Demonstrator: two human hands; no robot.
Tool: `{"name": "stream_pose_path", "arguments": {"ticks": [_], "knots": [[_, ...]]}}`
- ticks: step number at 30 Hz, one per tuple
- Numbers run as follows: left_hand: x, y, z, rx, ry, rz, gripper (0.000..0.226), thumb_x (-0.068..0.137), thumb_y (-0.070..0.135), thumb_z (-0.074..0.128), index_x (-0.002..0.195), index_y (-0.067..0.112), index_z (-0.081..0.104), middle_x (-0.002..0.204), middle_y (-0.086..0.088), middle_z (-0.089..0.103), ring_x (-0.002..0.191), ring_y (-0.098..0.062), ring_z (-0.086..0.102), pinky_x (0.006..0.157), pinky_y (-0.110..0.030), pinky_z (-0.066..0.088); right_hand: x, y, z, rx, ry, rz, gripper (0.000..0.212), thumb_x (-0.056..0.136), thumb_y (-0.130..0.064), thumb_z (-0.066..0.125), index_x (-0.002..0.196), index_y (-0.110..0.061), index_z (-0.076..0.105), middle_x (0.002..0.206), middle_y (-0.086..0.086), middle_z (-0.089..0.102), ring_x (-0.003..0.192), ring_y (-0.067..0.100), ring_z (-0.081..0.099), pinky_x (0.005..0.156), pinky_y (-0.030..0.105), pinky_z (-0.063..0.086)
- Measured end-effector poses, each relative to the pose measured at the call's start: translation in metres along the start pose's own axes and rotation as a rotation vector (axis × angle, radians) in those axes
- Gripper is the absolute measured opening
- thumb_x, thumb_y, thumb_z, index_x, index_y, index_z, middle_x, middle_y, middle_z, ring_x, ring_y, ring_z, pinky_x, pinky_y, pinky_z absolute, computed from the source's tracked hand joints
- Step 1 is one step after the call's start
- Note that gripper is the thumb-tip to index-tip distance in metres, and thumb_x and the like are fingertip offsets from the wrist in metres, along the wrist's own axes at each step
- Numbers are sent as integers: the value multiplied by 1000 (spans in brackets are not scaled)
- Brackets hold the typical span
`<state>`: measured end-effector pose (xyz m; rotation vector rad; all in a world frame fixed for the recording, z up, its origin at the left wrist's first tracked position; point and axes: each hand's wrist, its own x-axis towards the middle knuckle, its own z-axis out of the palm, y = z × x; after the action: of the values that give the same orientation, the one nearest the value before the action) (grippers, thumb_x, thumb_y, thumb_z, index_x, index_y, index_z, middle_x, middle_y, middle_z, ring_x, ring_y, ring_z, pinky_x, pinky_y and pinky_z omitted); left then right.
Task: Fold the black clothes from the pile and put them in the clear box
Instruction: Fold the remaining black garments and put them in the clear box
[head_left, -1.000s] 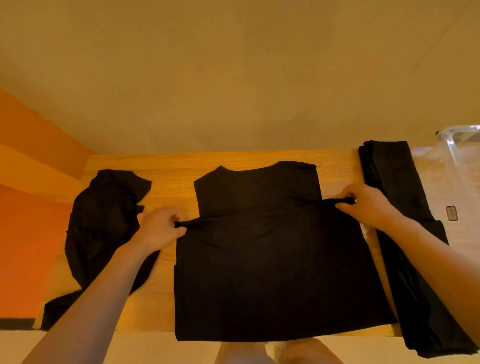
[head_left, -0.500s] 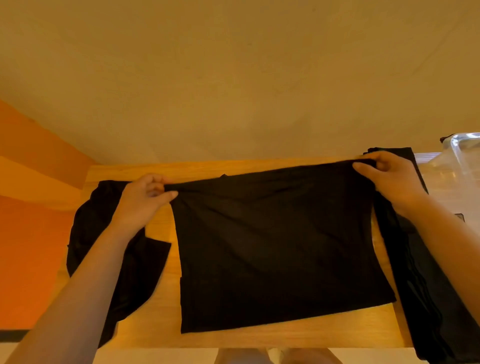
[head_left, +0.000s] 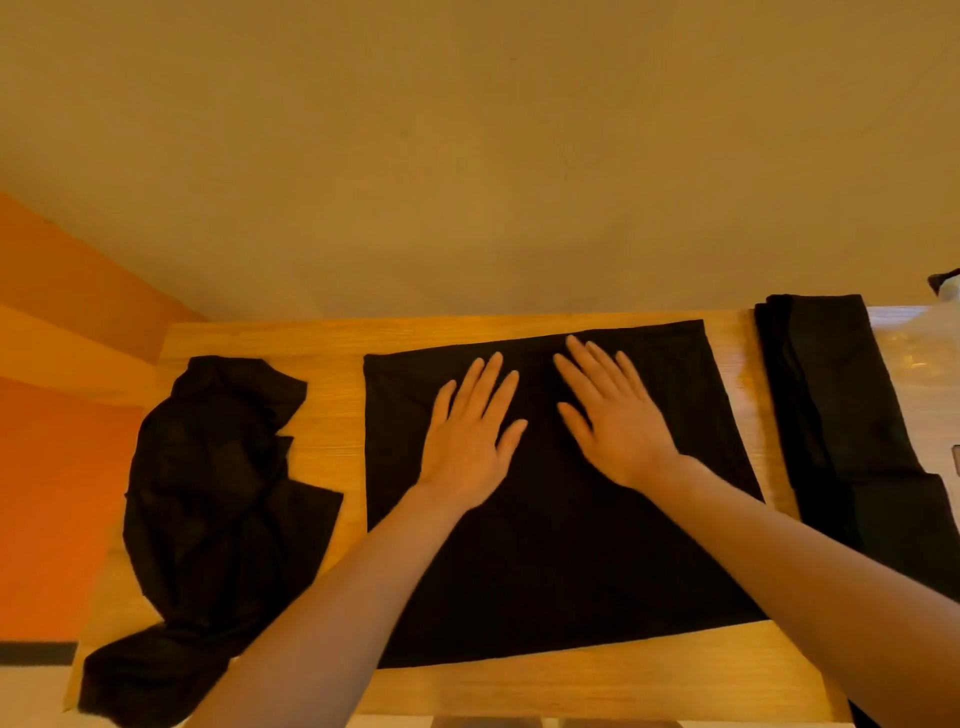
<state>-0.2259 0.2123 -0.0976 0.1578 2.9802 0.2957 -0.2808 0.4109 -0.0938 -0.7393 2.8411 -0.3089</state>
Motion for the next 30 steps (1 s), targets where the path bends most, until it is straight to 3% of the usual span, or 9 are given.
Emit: {"name": "stream_pose_path", "arguments": {"ticks": [3,8,11,16,20,22,26,30], "knots": [[17,-14,10,65,-67,-82,64,99,56,12,153,25,1,161,3,-9,146,-14,-15,120,-41,-2,14,9,14,-68,-60,90,64,95,-57,3,152,-30,1,160,-7,-8,146,12,-12,120,40,-6],[18,-78,4,90,-45,-151,68,93,63,2,152,30,-5,161,4,-10,146,-13,-16,120,-42,-4,13,71,6,-77,-23,307,67,95,-59,2,152,-27,-9,160,-6,-11,145,10,-17,119,37,-9],[14,-98,2,91,-43,-155,69,92,63,-2,151,29,-4,161,4,-7,146,-11,-14,120,-40,-4,6,91,2,-85,-71,331,69,96,-60,0,151,-21,-13,160,-4,-16,144,9,-21,119,34,-10],[9,-71,-4,89,68,-161,62,98,53,4,152,23,-1,161,0,-2,147,-15,-8,120,-43,-3,0,63,-4,-24,38,255,66,98,-52,3,153,-16,-4,161,0,-8,146,11,-14,120,35,-8],[-18,-13,3,85,73,51,60,102,48,20,154,20,11,161,-3,4,148,-17,-1,120,-44,4,-28,2,7,-29,23,39,60,101,-47,15,153,-20,6,161,-2,-1,148,14,-6,121,40,2],[-40,0,14,69,29,73,60,101,50,22,154,22,13,161,-1,5,148,-16,-1,120,-44,6,-52,-12,22,-46,-2,-7,59,101,-49,16,153,-22,11,161,-2,5,148,13,-2,120,41,5],[-87,-30,26,89,3,-137,65,99,57,13,153,23,9,161,0,4,148,-16,-3,120,-44,8,-95,19,32,-59,10,190,61,99,-54,14,153,-26,8,161,-5,1,148,12,-7,120,42,1],[-124,-66,24,144,-17,-178,69,97,60,11,153,19,12,161,-3,7,149,-18,0,119,-44,10,-121,50,28,-60,19,295,65,97,-56,8,153,-23,5,161,-4,-1,147,10,-11,120,34,-6]]}}
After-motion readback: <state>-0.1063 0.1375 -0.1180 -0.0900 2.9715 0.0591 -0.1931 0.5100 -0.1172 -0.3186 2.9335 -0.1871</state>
